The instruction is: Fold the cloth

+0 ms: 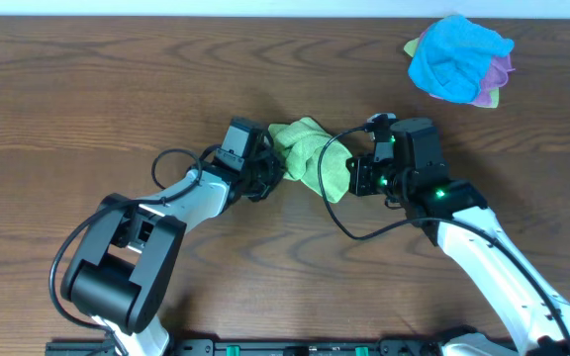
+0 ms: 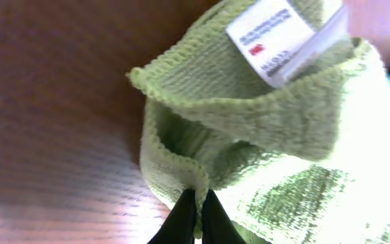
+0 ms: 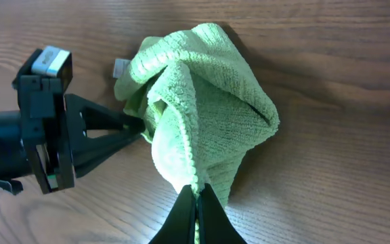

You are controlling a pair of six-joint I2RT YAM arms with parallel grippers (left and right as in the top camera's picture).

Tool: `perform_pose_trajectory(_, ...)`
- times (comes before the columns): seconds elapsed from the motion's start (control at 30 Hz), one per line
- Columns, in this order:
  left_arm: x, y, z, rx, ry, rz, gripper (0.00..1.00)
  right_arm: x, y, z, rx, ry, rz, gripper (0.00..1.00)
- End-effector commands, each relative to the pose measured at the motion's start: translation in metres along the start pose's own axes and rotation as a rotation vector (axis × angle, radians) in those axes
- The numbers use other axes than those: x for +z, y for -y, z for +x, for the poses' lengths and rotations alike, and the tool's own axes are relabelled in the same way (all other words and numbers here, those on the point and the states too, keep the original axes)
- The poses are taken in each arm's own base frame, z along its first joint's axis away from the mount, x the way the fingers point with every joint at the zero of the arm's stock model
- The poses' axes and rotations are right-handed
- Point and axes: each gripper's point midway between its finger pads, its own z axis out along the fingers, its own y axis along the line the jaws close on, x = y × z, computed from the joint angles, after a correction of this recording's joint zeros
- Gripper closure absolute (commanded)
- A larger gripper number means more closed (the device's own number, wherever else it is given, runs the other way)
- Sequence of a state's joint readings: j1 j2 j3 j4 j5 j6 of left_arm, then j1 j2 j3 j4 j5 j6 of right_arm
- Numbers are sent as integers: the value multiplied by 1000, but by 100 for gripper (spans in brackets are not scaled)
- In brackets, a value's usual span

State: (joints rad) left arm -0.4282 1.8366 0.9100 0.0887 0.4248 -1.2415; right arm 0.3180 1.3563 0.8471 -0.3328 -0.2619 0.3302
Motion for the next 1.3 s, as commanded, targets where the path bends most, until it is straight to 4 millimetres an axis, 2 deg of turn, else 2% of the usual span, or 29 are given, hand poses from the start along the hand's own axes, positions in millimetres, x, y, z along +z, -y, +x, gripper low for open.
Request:
perform_pose_trajectory(0.0,-8,5,-7,84,-15,30,94,-7,-2,-11,4,32,-6,99)
perform_pose_trajectory(0.07,-18,12,-15,107,-12,61,94,-8,-2,-11,-23,36,-5,99)
perform_pose_trajectory(0.23,-59,33,-40,105,27,151,94,-15,0,-16,-37,62,17,99)
perform_pose_trajectory(0.3,-73,41,-44,105,30,188,94,-19,-2,-18,-40,74,12,99)
perform_pose_trajectory(0.53,-115,69,-39,146,58,286,94,-42,-11,-28,-57,138,2,99)
perform_pose_trajectory(0.7,-146,84,-47,157,110,339,94,-63,-16,-34,-68,190,1,99)
perform_pose_trajectory(0.97,-175,100,-40,211,137,368,94,-89,-27,-43,-82,246,-18,99)
perform_pose_trajectory(1.27,-211,109,-26,283,170,350,94,-116,-37,-48,-101,203,-2,99)
